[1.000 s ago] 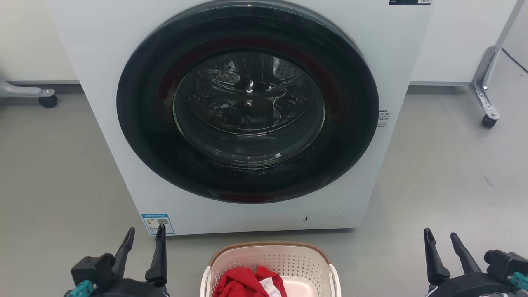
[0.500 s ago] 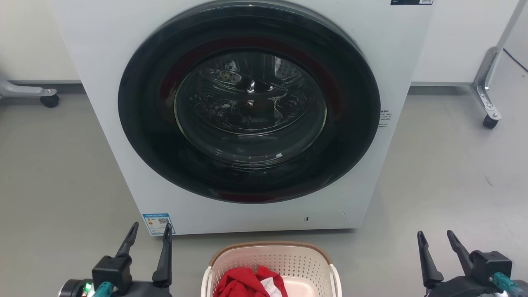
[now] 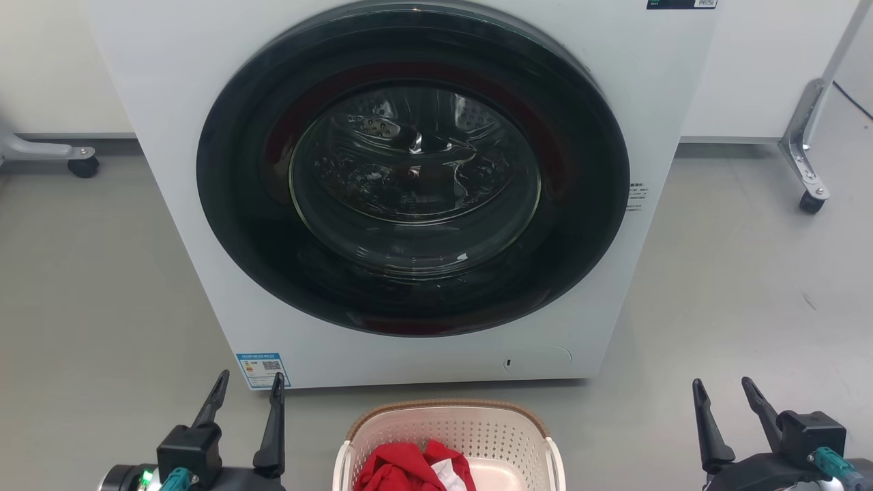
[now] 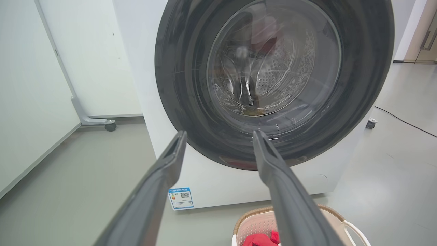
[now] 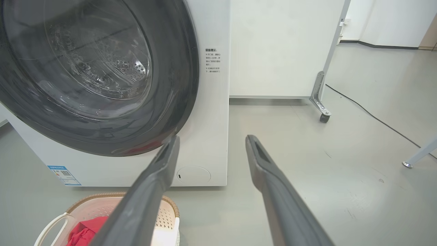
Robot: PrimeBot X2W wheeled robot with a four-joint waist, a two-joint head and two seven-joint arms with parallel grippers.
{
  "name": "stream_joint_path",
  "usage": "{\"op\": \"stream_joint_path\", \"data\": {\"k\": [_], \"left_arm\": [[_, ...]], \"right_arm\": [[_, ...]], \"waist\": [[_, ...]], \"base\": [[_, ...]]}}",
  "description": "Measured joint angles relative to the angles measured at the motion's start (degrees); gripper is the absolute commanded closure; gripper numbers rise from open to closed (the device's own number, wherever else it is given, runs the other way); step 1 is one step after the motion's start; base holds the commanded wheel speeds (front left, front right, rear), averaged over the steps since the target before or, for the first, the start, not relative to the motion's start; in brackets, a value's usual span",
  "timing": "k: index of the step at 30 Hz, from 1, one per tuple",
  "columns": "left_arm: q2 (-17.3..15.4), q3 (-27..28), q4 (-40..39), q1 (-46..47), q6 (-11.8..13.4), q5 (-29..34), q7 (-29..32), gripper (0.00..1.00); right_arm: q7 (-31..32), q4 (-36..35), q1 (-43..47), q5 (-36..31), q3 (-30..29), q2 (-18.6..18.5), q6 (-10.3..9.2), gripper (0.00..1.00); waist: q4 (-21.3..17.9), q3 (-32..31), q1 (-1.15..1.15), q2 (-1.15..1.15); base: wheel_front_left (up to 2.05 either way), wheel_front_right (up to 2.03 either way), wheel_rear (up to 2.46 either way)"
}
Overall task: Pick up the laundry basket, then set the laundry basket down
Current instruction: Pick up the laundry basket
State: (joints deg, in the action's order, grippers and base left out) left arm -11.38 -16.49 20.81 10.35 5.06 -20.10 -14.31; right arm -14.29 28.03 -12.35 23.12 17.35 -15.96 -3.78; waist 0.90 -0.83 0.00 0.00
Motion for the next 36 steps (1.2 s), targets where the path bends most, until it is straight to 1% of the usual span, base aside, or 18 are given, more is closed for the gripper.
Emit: {"op": "stream_joint_path", "data": {"k": [23, 33, 36], "left_arm": [[1.65, 1.07, 0.79, -0.05, -0.59, -0.05, 0.00, 0.00], [1.85, 1.29, -0.76, -0.25, -0.64, 0.01, -0.01, 0.00], [1.93, 1.34, -0.91, -0.24, -1.04, 0.01, -0.01, 0.00]], "right_arm": [[0.01, 0.77, 0.05, -0.43, -1.11, 0.41, 0.73, 0.00], [0.00, -0.44, 0.13, -0.52, -1.44, 0.93, 0.75, 0.00], [0.00, -0.74, 0.09, -0.52, -1.62, 0.94, 0.75, 0.00]], "waist": [[0.22, 0.32, 0.00, 0.00], [0.18, 3.72, 0.00, 0.00], [0.18, 4.88, 0.00, 0.00]], "base": [[0.00, 0.00, 0.00], [0.00, 0.00, 0.00], [0.00, 0.00, 0.00]]}}
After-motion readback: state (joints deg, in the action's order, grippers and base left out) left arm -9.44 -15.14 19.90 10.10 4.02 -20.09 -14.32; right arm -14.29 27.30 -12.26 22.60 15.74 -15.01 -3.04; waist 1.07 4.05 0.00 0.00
